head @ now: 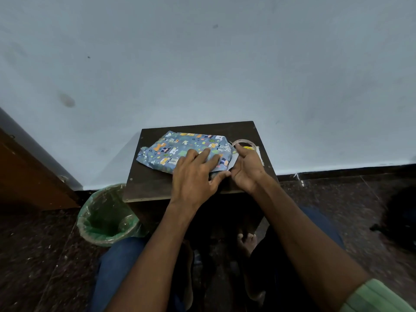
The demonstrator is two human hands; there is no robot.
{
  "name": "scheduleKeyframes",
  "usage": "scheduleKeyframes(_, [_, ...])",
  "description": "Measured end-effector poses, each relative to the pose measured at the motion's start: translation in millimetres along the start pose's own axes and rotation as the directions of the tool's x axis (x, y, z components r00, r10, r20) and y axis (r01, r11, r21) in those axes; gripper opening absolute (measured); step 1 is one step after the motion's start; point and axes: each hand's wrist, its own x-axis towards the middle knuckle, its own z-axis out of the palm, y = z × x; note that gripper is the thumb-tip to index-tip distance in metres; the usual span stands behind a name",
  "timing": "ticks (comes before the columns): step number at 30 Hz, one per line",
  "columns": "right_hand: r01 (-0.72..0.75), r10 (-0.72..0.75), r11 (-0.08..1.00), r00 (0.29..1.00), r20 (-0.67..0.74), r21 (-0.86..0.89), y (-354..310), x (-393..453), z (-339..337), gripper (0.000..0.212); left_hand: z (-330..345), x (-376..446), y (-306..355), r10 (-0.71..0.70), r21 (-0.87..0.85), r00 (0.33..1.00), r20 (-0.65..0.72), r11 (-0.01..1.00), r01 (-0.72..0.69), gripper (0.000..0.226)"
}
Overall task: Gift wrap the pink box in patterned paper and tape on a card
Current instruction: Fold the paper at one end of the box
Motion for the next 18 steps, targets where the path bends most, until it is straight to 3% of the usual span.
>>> scheduleKeyframes(2, [-0.019, 0.019, 0.999, 1.000, -0.007, -0.034, -2.9, 1.0, -0.5, 0.052, 2.6, 1.8, -3.3, 0.055, 0.017, 0.993, 0.107, 0.998, -0.057, 0.072])
scheduleKeyframes(7, [-0.042, 0.031, 0.989, 0.996, -0.080, -0.142, -3.2, 3.9, -0.5, 0.043, 6.7, 6.2, -5.8, 0.073, 0.004, 0.932, 0.356, 0.997, -0.080, 0.091])
scheduleKeyframes(10, [0.037, -0.136, 0.903, 0.970, -0.203, -0.427, -6.8, 14.0, -7.9, 0.027, 10.7, 8.6, -1.3, 0.003, 0.006, 0.914, 0.405, 1.000, -0.006, 0.083])
scheduleKeyframes(12, [0.129, -0.354, 0.710, 0.915, -0.193, -0.692, -15.0, 18.1, -16.0, 0.016, 11.3, 10.8, 2.0, -0.059, 0.022, 0.901, 0.430, 0.998, 0.055, 0.076])
scheduleKeyframes(15, [0.072, -0.623, 0.213, 0.778, -0.079, -0.974, -33.0, 24.4, -28.4, 0.019, 15.1, 14.3, 2.6, -0.090, 0.000, 0.898, 0.431, 0.995, 0.100, 0.073])
scheduleKeyframes(18, [-0.033, -0.654, 0.036, 0.755, -0.048, -0.999, -45.9, 34.6, -36.8, 0.028, 17.3, 17.0, -1.3, -0.095, -0.092, 0.883, 0.459, 0.984, 0.154, 0.081])
